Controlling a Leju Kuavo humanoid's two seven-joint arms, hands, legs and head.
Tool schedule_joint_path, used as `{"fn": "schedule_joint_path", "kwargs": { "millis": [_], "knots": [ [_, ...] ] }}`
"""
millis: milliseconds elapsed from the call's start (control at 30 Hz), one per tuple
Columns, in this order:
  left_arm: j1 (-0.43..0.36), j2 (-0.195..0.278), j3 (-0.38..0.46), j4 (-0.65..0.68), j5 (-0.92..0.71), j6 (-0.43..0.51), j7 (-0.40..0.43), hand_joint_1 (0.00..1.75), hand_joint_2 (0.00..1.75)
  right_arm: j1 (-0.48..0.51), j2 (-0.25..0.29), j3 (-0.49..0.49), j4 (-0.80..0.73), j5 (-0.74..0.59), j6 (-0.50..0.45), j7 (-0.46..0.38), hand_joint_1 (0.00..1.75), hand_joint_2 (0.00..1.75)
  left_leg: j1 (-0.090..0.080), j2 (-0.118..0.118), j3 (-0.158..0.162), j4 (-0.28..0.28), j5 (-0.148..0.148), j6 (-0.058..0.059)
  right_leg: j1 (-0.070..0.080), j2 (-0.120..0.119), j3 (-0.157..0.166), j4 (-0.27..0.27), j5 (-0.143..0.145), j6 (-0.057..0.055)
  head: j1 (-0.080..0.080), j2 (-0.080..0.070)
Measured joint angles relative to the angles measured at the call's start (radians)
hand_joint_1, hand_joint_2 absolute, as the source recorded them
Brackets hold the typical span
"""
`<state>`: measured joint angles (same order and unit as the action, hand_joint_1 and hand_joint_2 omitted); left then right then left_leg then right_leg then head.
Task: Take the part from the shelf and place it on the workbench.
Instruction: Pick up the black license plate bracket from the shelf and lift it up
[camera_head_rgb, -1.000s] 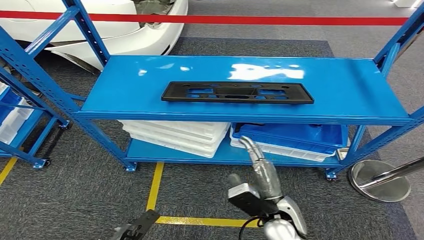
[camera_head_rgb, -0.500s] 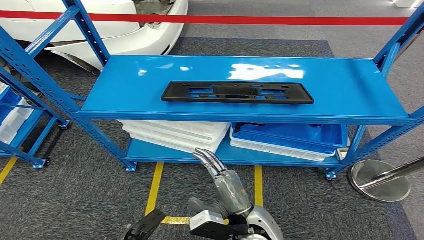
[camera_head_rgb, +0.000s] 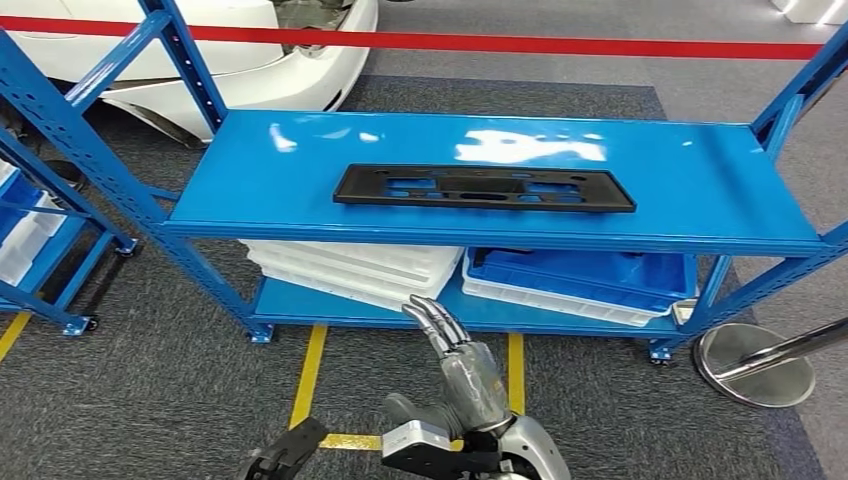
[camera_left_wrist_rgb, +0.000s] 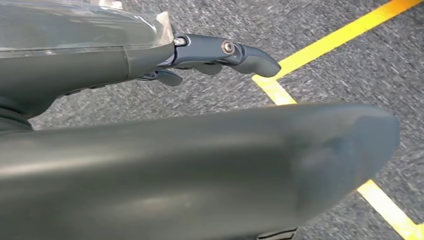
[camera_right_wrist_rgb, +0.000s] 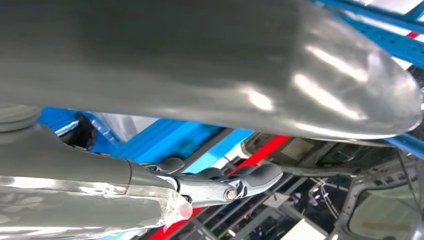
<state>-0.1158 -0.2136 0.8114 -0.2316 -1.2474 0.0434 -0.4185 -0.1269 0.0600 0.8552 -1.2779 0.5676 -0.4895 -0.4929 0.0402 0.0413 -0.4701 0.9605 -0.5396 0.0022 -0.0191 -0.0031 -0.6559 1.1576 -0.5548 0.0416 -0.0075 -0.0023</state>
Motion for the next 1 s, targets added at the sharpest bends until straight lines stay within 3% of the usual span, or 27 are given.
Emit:
{"fn": "schedule_joint_path", "kwargs": {
  "millis": [67,100,133,200,233,267,367,433,467,533,567,600,633,700,733,767,867,933,1000],
  "knots": [
    [0.004,0.000,0.000,0.000,0.000,0.000,0.000,0.00,0.00,0.010,-0.006,-0.006,-0.001,0.009,-0.010,0.008,0.00,0.00,0.007,0.000,0.009,0.000,-0.008,-0.004,-0.006,0.000,-0.073,0.119,-0.028,0.011,0.000,0.000],
    [0.007,0.000,0.000,0.000,0.000,0.001,0.000,0.00,0.00,0.016,-0.009,-0.010,-0.003,0.013,-0.015,0.010,0.00,0.00,0.011,0.000,0.017,0.001,-0.014,-0.009,-0.009,0.000,-0.088,0.132,-0.012,0.016,0.000,0.000],
    [0.009,0.000,0.000,0.000,0.000,0.001,0.000,0.00,0.00,0.021,-0.012,-0.014,-0.005,0.017,-0.018,0.012,0.00,0.00,0.017,-0.001,0.028,0.001,-0.022,-0.015,-0.012,-0.001,-0.081,0.100,0.025,0.020,0.000,0.000],
    [0.013,0.001,0.000,0.000,0.000,0.001,0.000,0.00,0.00,0.027,-0.016,-0.023,-0.011,0.023,-0.024,0.017,0.00,0.00,0.026,-0.002,0.054,0.000,-0.044,-0.032,-0.014,-0.008,-0.033,-0.024,0.107,0.029,0.002,0.000],
    [0.012,0.001,0.000,0.000,0.000,0.001,0.001,0.00,0.00,0.030,-0.017,-0.026,-0.014,0.026,-0.027,0.020,0.00,0.00,0.027,-0.003,0.062,0.000,-0.053,-0.040,-0.013,-0.011,-0.011,-0.073,0.124,0.027,0.003,0.000],
    [0.011,0.002,0.000,0.000,0.000,0.001,0.002,0.00,0.00,0.034,-0.018,-0.029,-0.017,0.028,-0.029,0.022,0.00,0.00,0.026,-0.003,0.065,-0.001,-0.060,-0.049,-0.011,-0.013,-0.002,-0.098,0.122,0.020,0.004,0.000],
    [0.010,0.002,-0.001,0.002,0.000,0.002,0.007,0.00,0.00,0.049,-0.022,-0.042,-0.028,0.038,-0.037,0.027,0.00,0.00,0.024,0.000,0.072,-0.016,-0.068,-0.065,-0.007,-0.007,-0.002,-0.104,0.087,-0.017,-0.002,0.000],
    [0.009,0.001,-0.002,0.002,0.000,0.002,0.010,0.00,0.00,0.056,-0.023,-0.051,-0.035,0.047,-0.043,0.029,0.00,0.00,0.024,-0.007,0.058,0.020,-0.092,-0.062,-0.006,0.000,0.009,-0.110,0.077,-0.034,-0.006,0.000],
    [0.009,0.001,-0.002,0.003,0.000,0.002,0.010,0.00,0.00,0.059,-0.024,-0.057,-0.038,0.054,-0.046,0.031,0.00,0.00,0.021,-0.014,0.031,0.076,-0.119,-0.056,-0.005,0.002,0.018,-0.113,0.071,-0.041,-0.008,0.000],
    [0.013,0.001,-0.002,0.005,0.000,0.002,0.011,0.00,0.00,0.065,-0.027,-0.067,-0.039,0.067,-0.052,0.037,0.00,0.00,0.007,-0.024,-0.058,0.239,-0.179,-0.039,0.004,0.007,0.038,-0.116,0.058,-0.054,-0.011,0.000],
    [0.017,0.001,-0.002,0.006,0.000,0.002,0.011,0.00,0.00,0.070,-0.030,-0.072,-0.039,0.074,-0.054,0.040,0.00,0.00,-0.001,-0.027,-0.103,0.307,-0.189,-0.031,0.008,0.012,0.050,-0.116,0.049,-0.057,-0.011,0.000],
    [0.020,0.001,-0.002,0.007,0.000,0.002,0.012,0.00,0.00,0.074,-0.033,-0.079,-0.039,0.082,-0.055,0.043,0.00,0.00,-0.009,-0.028,-0.137,0.342,-0.174,-0.023,0.013,0.018,0.063,-0.116,0.039,-0.060,-0.011,0.000],
    [0.023,0.001,-0.002,0.007,0.000,0.002,0.012,0.00,0.00,0.077,-0.035,-0.085,-0.040,0.089,-0.056,0.044,0.00,0.00,-0.016,-0.030,-0.156,0.336,-0.134,-0.014,0.017,0.024,0.078,-0.116,0.029,-0.061,-0.011,0.000],
    [0.026,0.001,-0.002,0.008,0.000,0.002,0.013,0.00,0.00,0.080,-0.039,-0.097,-0.045,0.106,-0.057,0.048,0.00,0.00,-0.027,-0.033,-0.161,0.246,-0.020,0.007,0.024,0.034,0.110,-0.117,0.007,-0.060,-0.010,0.000],
    [0.027,0.001,-0.002,0.009,-0.001,0.002,0.013,0.00,0.00,0.080,-0.040,-0.102,-0.048,0.114,-0.059,0.051,0.00,0.00,-0.031,-0.036,-0.155,0.202,0.022,0.015,0.028,0.038,0.123,-0.117,-0.003,-0.056,-0.009,0.000],
    [0.028,0.001,-0.003,0.010,-0.001,0.002,0.014,0.00,0.00,0.081,-0.042,-0.107,-0.051,0.122,-0.060,0.055,0.00,0.44,-0.035,-0.038,-0.147,0.170,0.042,0.020,0.029,0.040,0.131,-0.118,-0.009,-0.051,-0.008,0.000],
    [0.026,0.001,-0.003,0.012,-0.001,0.002,0.015,0.00,0.00,0.082,-0.049,-0.124,-0.063,0.141,-0.064,0.064,0.00,1.75,-0.038,-0.039,-0.127,0.122,0.025,0.026,0.028,0.040,0.133,-0.124,-0.014,-0.036,-0.009,0.000],
    [0.023,0.000,-0.004,0.012,-0.001,0.002,0.015,0.00,0.00,0.081,-0.052,-0.135,-0.072,0.151,-0.065,0.066,0.00,1.75,-0.032,-0.040,-0.102,0.084,0.013,0.030,0.029,0.031,0.118,-0.101,-0.023,-0.026,-0.007,0.000],
    [0.023,0.000,-0.005,0.012,-0.001,0.003,0.014,0.00,0.00,0.079,-0.056,-0.144,-0.076,0.158,-0.065,0.070,0.00,1.75,-0.026,-0.041,-0.079,0.065,0.005,0.032,0.025,0.021,0.063,-0.007,-0.051,-0.010,-0.004,0.000]
  ]
}}
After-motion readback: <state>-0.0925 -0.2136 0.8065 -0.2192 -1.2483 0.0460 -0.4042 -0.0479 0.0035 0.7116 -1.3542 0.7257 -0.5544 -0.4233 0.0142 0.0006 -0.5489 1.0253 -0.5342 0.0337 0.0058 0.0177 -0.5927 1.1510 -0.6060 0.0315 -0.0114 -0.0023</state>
